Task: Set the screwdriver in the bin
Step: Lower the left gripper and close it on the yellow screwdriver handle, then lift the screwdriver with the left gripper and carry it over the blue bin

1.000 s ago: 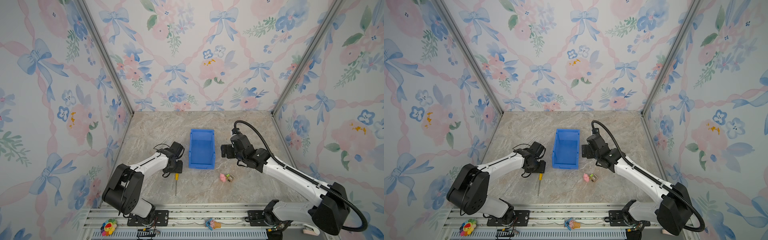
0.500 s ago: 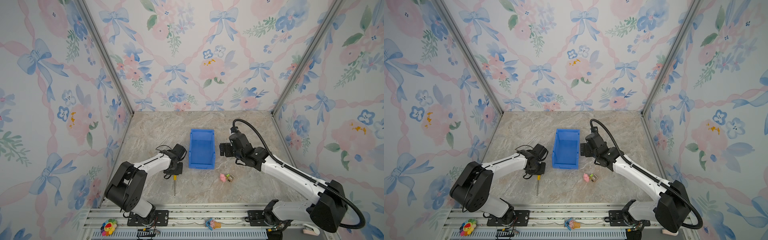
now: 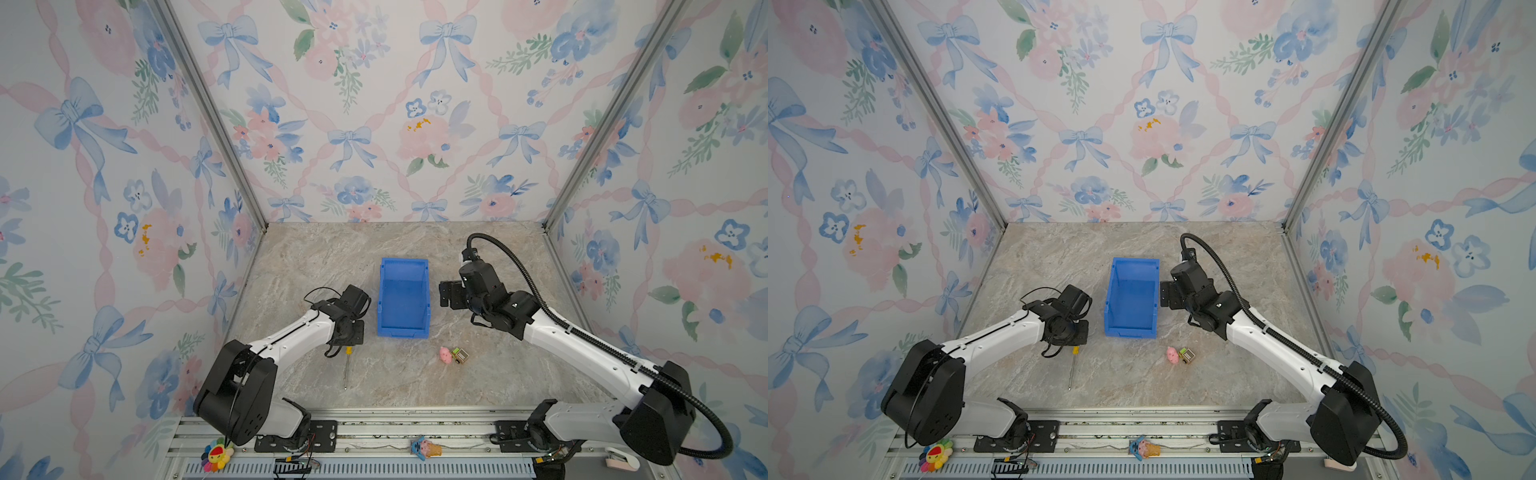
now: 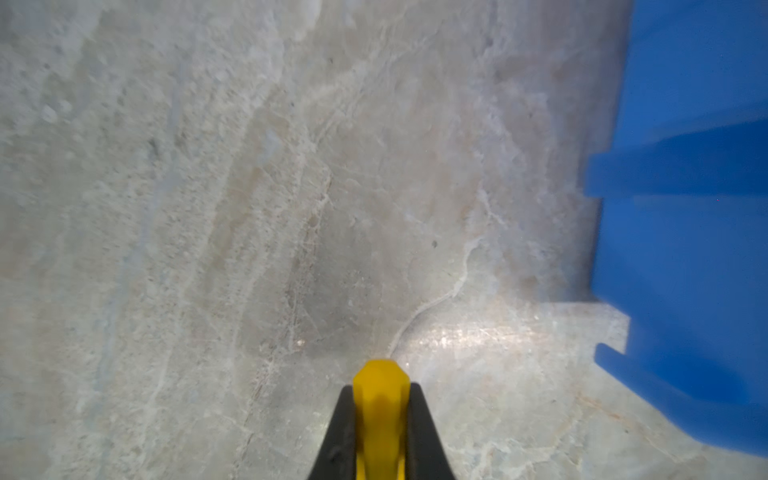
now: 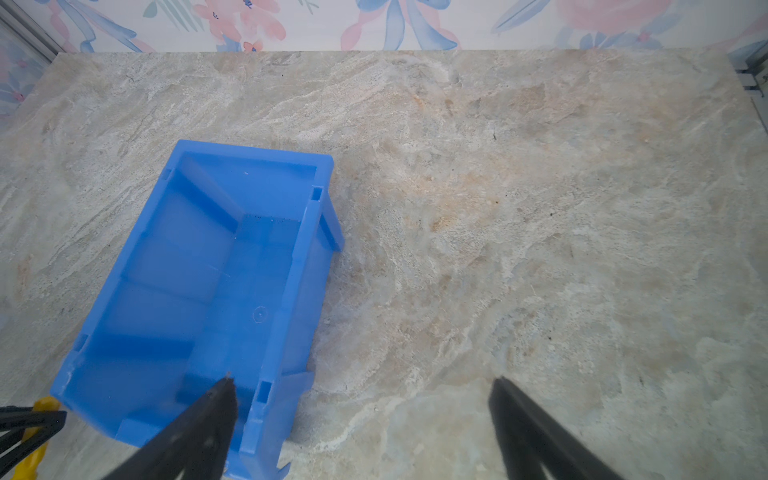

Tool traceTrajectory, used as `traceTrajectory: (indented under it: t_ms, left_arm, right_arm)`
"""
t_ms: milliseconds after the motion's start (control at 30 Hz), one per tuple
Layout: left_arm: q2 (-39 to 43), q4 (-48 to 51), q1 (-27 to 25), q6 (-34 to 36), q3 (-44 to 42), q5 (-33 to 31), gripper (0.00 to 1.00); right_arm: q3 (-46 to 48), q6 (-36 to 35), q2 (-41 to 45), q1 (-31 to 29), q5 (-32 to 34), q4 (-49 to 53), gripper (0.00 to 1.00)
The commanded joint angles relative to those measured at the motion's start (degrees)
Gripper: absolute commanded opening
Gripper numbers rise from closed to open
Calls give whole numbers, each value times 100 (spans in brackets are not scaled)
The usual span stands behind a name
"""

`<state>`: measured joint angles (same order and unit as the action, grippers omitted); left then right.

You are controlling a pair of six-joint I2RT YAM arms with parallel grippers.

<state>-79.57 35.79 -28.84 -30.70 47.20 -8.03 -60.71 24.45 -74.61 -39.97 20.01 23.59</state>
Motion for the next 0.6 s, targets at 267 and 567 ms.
traceTrajectory:
  t_ms: [267,567]
  left_arm:
    - [145,578,-16,219,1768,-130,0]
    - [-464,468,-119,31,2991,308,0]
  right_arm:
    - [-217,33,186,45,104,187,97]
    - [-38,122,438,339,13,207,97]
